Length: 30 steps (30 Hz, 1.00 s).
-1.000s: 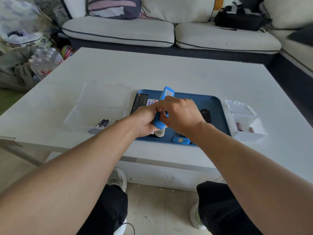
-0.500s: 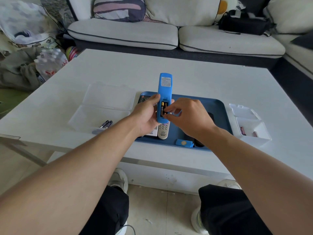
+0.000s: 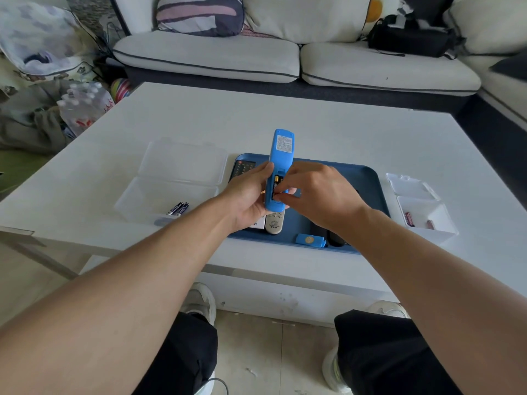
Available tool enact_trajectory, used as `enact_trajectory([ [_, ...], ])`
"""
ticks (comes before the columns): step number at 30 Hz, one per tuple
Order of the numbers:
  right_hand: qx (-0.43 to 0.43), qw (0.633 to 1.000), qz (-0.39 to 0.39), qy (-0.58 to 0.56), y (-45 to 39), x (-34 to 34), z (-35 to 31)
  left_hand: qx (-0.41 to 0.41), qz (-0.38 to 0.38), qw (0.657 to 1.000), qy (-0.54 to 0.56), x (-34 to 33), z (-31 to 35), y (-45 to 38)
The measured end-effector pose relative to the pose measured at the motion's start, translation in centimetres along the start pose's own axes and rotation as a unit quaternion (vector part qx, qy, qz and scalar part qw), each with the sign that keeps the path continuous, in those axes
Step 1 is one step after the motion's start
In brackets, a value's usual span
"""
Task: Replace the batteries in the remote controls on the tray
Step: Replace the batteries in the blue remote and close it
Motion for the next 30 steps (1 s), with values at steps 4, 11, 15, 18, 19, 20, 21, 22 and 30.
enact_trajectory([
  [4,0.047,0.996,-0.033,0.065,-0.3,-0.8,-0.3,0.033,0.022,0.999,0.015,0.0,-0.3,-0.3],
  [11,0.086,0.992,-0.008,0.092,-0.3,-1.6,-0.1,0.093,0.055,0.993,0.040,0.2,-0.3,-0.3],
  [15,0.100,0.991,0.018,0.090,-0.3,-1.8,-0.1,0.116,0.064,0.990,0.039,0.3,-0.4,-0.3],
  [18,0.055,0.994,0.063,0.064,-0.3,-1.8,0.4,0.101,0.050,0.992,0.052,0.0,-0.3,-0.2],
  [19,0.024,0.995,0.082,0.048,-0.4,-1.6,0.4,0.085,0.046,0.994,0.055,-0.1,-0.1,-0.2],
  [20,-0.010,0.995,0.094,0.027,-0.4,-1.3,0.4,0.069,0.041,0.995,0.060,-0.2,0.0,-0.3],
  [21,-0.047,0.994,0.097,-0.002,-0.3,-1.1,0.2,0.053,0.035,0.996,0.064,-0.2,0.0,-0.3],
  [22,-0.083,0.992,0.095,-0.030,-0.3,-0.8,0.0,0.037,0.028,0.997,0.068,-0.5,0.1,-0.3],
  [30,-0.322,0.896,0.142,-0.271,0.0,-0.6,0.5,-0.056,0.034,0.997,0.041,-1.6,-0.4,0.0],
])
Point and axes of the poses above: each hand's wrist, its own y-axis away from the middle knuckle, its own x-axis out of the back of the hand, z = x × y, the point moved 2 cm from there along -y, towards the middle knuckle, and after that the axes turned 8 degrees about -y, right-handed, at the moved point
